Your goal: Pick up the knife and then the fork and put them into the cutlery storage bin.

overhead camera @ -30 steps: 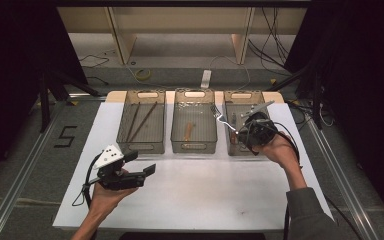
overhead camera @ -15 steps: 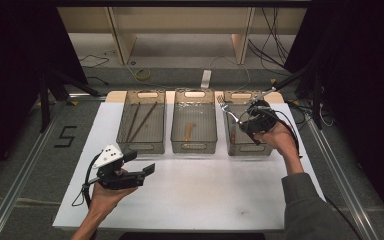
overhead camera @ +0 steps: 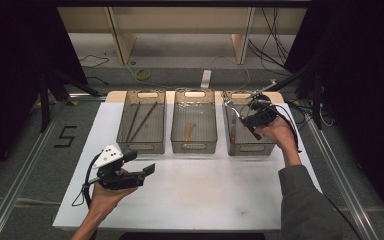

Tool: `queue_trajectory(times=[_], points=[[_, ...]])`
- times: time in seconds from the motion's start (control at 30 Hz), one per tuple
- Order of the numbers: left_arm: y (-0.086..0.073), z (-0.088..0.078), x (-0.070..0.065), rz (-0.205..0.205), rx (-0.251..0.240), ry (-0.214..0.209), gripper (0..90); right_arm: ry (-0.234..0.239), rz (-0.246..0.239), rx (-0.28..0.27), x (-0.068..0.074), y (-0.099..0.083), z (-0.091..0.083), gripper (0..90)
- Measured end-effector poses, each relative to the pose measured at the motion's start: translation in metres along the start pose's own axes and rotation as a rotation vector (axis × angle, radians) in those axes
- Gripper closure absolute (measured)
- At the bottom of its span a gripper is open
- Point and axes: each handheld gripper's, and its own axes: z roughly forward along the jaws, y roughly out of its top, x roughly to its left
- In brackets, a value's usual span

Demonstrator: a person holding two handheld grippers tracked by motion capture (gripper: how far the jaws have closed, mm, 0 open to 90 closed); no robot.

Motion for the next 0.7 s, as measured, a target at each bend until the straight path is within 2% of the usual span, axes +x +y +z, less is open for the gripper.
queue_trajectory(times=[0.37,0.7], points=[[0.000,0.000,0.000,0.000,0.000,-0.001,17.9,-0.024,0.049,0.015,-0.009,0.002,0.013,77.4],[0.000,0.000,0.000,0.001,0.001,0.000,17.9,-0.051,0.090,0.050,-0.013,0.000,0.025,77.3]])
